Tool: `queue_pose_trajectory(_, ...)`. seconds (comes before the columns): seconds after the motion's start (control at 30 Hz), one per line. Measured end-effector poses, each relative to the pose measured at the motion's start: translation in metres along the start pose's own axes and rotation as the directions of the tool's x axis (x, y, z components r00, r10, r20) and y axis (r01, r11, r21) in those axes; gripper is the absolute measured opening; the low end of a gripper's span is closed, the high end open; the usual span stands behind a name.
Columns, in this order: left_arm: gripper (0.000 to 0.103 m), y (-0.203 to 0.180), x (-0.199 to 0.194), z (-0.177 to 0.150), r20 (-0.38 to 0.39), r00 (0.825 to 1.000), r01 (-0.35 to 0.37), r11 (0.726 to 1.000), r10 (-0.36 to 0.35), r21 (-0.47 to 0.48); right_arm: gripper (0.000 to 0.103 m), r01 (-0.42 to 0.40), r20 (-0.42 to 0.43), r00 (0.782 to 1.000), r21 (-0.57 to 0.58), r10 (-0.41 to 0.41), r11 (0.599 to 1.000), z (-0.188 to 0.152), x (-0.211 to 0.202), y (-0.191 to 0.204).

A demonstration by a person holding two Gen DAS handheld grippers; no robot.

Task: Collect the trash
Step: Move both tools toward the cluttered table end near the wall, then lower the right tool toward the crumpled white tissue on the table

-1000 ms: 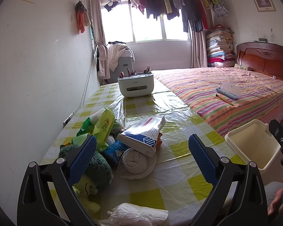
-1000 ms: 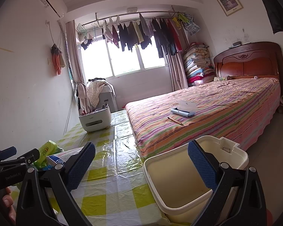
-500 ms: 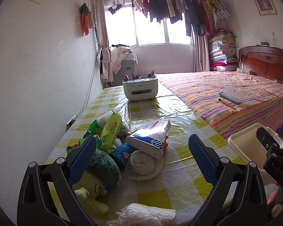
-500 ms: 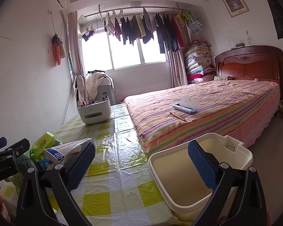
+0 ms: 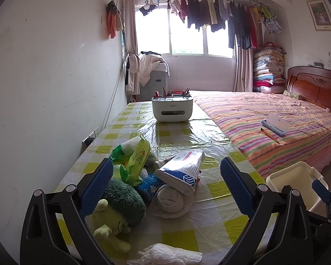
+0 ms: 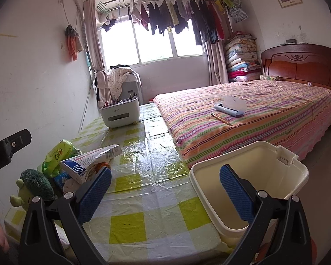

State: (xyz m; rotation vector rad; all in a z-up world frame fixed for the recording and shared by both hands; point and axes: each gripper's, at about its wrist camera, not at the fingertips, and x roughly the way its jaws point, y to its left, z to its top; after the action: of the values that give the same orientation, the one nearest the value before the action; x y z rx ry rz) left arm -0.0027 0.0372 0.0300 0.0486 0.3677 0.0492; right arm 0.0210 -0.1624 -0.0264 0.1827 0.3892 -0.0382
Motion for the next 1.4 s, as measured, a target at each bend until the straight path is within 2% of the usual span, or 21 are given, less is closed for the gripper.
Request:
queue_pose_trajectory(0.3,0.096,-0.023,0.011,0.005,-0.022,0.999,-0.025,0.998,0.026,0.053,0.096,-0.07,-0.038,0.996,0.156,0.077,0.985,0.001,0.014,-0.03)
queue_pose_trajectory(0.67,0.096,-0.024,0.015,0.013,-0.044,0.999,-0.011,0.998,0.014,0.059,0.096,-0.104,-0.064,0.991,0.141,0.114,0.984,0.001,0.022,-0.025)
queue_pose_trajectory(1.1,0.096,-0.001,0.005,0.002,-0.06,0.998,-0.008,1.0,0.01,0.025,0.096,-0.01,-0.074,0.997,0.091,0.016,0.996,-0.002,0.025,-0.015)
queue_pose_trajectory(1.4,0.096,0.034,-0.013,-0.008,-0.056,0.996,-0.074,0.997,0.073,-0.003,0.096,0.045,-0.074,0.996,0.042,-0.042,0.998,-0.003,0.027,-0.007)
